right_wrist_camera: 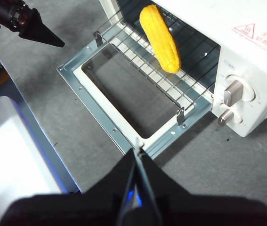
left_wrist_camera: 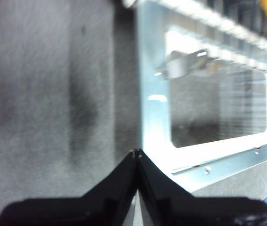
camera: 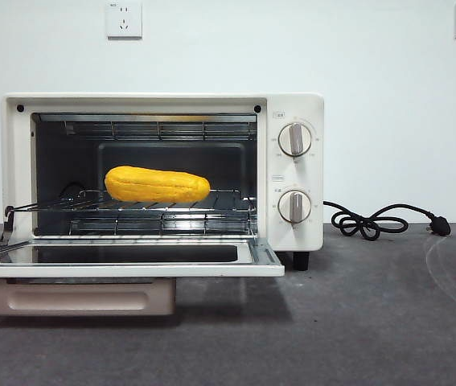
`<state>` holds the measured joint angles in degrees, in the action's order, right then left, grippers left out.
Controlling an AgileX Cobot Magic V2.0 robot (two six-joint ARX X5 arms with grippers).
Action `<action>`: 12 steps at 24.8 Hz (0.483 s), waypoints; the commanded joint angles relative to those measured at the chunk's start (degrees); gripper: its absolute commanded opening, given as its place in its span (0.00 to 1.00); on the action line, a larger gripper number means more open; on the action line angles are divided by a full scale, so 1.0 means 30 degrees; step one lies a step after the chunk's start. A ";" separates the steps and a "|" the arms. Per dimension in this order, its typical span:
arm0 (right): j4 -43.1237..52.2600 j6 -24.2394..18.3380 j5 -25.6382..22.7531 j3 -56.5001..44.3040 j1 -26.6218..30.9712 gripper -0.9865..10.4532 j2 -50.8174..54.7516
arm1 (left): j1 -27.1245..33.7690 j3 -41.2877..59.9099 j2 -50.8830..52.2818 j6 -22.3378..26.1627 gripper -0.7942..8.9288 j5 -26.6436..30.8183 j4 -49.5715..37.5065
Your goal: Take the corn from the table,put the corn in the oven
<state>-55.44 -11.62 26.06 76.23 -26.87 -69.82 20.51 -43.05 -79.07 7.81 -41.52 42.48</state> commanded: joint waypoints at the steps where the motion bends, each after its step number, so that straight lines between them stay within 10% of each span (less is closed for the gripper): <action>1: 0.0022 -0.0284 0.0117 0.0015 0.0109 0.07 -0.0066 | 0.0073 0.0066 -0.0911 -0.0146 0.07 0.0503 -0.0226; 12: -0.0036 -0.0284 0.0109 0.0015 0.0117 0.07 -0.0058 | -0.0787 0.0066 -0.3898 -0.0546 0.07 0.1319 -0.1115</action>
<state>-55.68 -11.99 26.06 76.23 -26.55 -69.95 18.37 -43.05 -90.39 6.37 -37.43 39.29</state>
